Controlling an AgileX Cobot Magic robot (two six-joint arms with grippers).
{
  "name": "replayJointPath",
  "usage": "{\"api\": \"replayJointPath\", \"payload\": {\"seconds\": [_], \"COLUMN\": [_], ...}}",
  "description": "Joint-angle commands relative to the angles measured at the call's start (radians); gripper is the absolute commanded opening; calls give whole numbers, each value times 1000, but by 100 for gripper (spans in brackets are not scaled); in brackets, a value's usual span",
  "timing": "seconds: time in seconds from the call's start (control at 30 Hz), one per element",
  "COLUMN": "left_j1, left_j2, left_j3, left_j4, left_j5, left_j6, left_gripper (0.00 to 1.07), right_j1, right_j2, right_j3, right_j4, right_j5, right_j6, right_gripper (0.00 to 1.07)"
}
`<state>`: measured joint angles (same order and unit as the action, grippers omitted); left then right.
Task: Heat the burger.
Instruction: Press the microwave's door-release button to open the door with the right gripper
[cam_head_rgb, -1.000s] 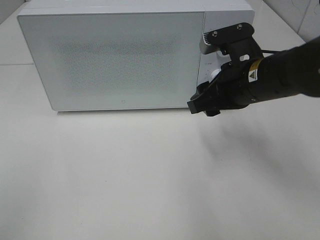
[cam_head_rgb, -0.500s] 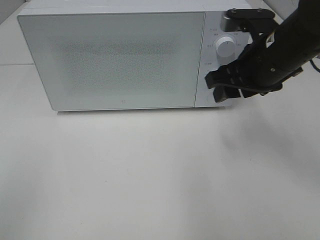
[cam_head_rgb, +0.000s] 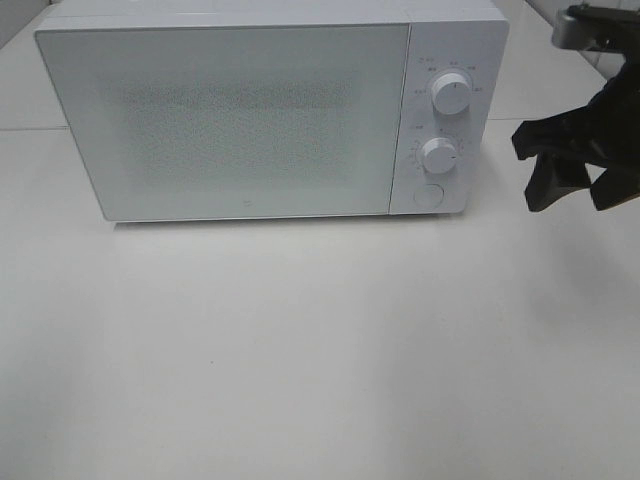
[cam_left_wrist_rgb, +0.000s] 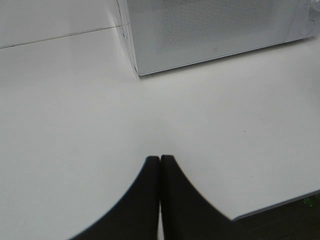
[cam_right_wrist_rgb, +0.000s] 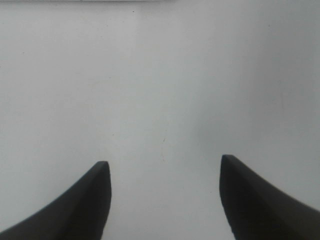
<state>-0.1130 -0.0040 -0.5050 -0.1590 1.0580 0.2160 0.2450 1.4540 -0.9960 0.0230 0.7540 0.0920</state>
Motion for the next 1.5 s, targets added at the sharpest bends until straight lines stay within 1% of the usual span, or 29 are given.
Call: {"api": "replayJointPath", "payload": {"seconds": [0.03,0.13,0.17,0.23,0.3,0.33,0.4,0.53,0.6,0.63,0.7,0.77,0.8,0.87,0.9,0.97,1.0,1.03,1.07,1.1,1.17,1.2,1.23,1.27,1.33,1.37,1.4,1.43,1.5], "left_j1": [1,1,1,1,1,1,1,1,1,1,1,1,1,1,1,1,1,1,1,1,1,1,1,1,1,1,1,1,1], "left_j2": [-21,-21,-21,-21,-21,-21,-21,-21,-21,-21,-21,-21,-21,-21,-21,-21,-21,-21,-21,-21,-21,-21,-21,-21,-21,-21,-21,-21,-21], "left_j3": [0,0,0,0,0,0,0,0,0,0,0,0,0,0,0,0,0,0,0,0,0,0,0,0,0,0,0,0,0], "left_j4": [3,3,3,3,3,3,3,3,3,3,3,3,3,3,3,3,3,3,3,3,3,3,3,3,3,3,3,3,3], "left_j5": [-13,-13,-13,-13,-13,-13,-13,-13,-13,-13,-13,-13,-13,-13,-13,-13,-13,-13,-13,-13,-13,-13,-13,-13,-13,-13,-13,-13,-13], "left_j6": [-6,-6,-6,-6,-6,-6,-6,-6,-6,-6,-6,-6,-6,-6,-6,-6,-6,-6,-6,-6,-6,-6,-6,-6,-6,-6,-6,-6,-6], "left_gripper": [0,0,0,0,0,0,0,0,0,0,0,0,0,0,0,0,0,0,0,0,0,0,0,0,0,0,0,0,0], "right_j1": [0,0,0,0,0,0,0,0,0,0,0,0,0,0,0,0,0,0,0,0,0,0,0,0,0,0,0,0,0], "right_j2": [-109,-134,-187,-209,-310,-310,-385,-458,-537,-537,-615,-637,-688,-716,-772,-800,-852,-852,-907,-907,-1004,-1004,-1065,-1065,-1156,-1156,-1211,-1211,-1295], "right_j3": [-3,-3,-3,-3,-3,-3,-3,-3,-3,-3,-3,-3,-3,-3,-3,0,18,18,53,53,128,128,185,185,257,257,296,296,350], "right_j4": [-23,-23,-23,-23,-23,-23,-23,-23,-23,-23,-23,-23,-23,-23,-23,-23,-23,-23,-23,-23,-23,-23,-23,-23,-23,-23,-23,-23,-23], "right_j5": [105,123,163,183,254,254,304,360,408,408,444,452,468,475,485,489,489,489,488,488,480,480,465,465,431,431,401,401,350], "right_j6": [9,9,9,9,8,8,8,8,8,8,8,8,8,8,7,6,4,4,-4,-4,-17,-17,-19,-19,-19,-19,-25,-25,-58], "right_gripper": [61,61,61,61,61,61,61,61,61,61,61,61,61,61,61,61,61,61,61,61,60,60,60,60,60,60,60,60,60]}}
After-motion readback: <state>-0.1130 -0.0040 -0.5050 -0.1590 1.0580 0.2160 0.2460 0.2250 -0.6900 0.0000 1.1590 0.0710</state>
